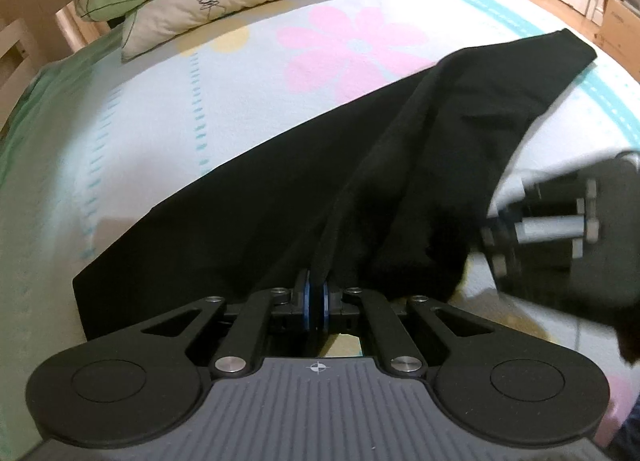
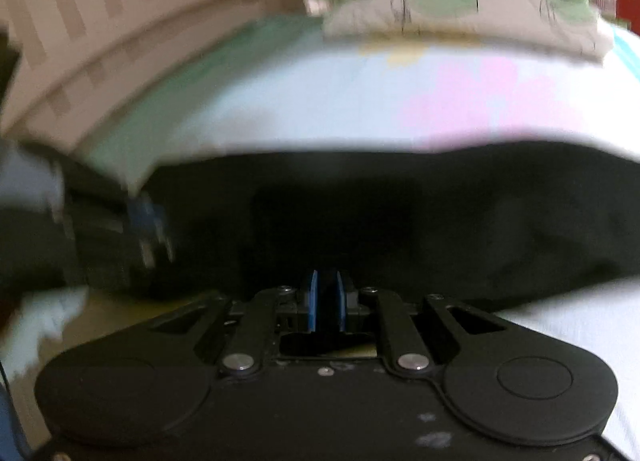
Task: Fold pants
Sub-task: 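Lay the legs over toward the waistband with the left tool and open it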
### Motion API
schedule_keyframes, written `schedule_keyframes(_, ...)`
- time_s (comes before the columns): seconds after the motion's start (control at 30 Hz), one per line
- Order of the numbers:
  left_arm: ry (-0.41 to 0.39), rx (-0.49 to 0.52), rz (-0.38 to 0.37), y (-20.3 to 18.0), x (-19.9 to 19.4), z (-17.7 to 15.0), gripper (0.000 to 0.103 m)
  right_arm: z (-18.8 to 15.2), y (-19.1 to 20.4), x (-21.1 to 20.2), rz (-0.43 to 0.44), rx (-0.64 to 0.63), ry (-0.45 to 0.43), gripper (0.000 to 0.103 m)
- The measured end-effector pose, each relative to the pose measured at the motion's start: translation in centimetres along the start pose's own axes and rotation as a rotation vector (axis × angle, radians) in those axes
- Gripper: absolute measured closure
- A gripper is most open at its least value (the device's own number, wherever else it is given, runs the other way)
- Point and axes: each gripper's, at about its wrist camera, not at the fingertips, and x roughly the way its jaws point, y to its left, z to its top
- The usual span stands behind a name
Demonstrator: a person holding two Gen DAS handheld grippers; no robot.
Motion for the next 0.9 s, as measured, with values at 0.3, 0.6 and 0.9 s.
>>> schedule_keyframes(0.3, -0.012, 0.059, 0.076, 0.0, -0.6, 1.2, 0.097, -2.5, -1.0, 0.7, -0.006, 0.024, 0.008, 0.1)
schedule_keyframes(0.6, 0.037, 0.332, 0.152, 2.2, -0.4, 6.6, 0.097, -2.0, -0.9, 1.0, -0.01, -0.017, 0.025, 0.101)
schedule_keyframes(0.9, 0.167, 0.445, 0.114, 3.6, 5.2, 7.7, 0.094, -1.5, -1.8, 1.2, 0.023, 0.011, 0.044, 0.101)
